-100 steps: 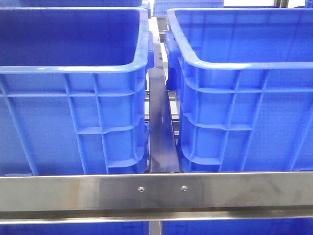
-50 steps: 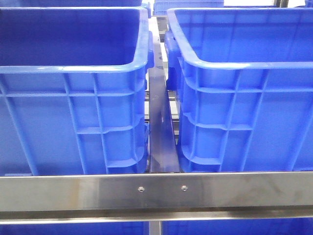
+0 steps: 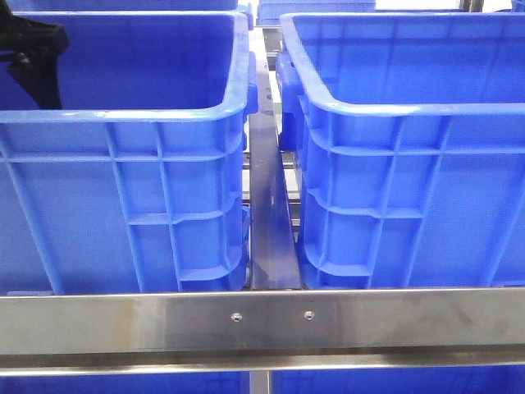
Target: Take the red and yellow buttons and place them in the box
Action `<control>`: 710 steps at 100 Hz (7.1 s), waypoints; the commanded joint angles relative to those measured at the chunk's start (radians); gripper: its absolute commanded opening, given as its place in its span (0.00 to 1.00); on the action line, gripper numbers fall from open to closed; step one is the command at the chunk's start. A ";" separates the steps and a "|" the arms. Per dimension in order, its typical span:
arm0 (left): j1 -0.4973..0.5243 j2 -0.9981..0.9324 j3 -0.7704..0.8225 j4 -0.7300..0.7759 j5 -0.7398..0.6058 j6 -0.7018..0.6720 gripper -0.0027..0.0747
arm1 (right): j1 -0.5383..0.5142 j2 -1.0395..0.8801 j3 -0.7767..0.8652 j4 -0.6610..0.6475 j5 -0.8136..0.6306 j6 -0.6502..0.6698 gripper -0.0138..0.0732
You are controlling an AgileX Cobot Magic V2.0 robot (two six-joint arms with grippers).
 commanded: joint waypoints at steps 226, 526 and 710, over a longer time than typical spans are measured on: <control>-0.375 -0.181 -0.088 -0.718 0.084 0.863 0.17 | -0.006 -0.024 -0.018 -0.009 -0.080 -0.002 0.08; -0.391 -0.181 -0.088 -0.718 0.086 0.863 0.17 | 0.255 1.359 -0.937 1.913 0.870 -1.033 0.53; -0.391 -0.181 -0.088 -0.688 0.091 0.863 0.84 | 0.003 1.708 -1.239 1.850 0.383 -1.821 0.43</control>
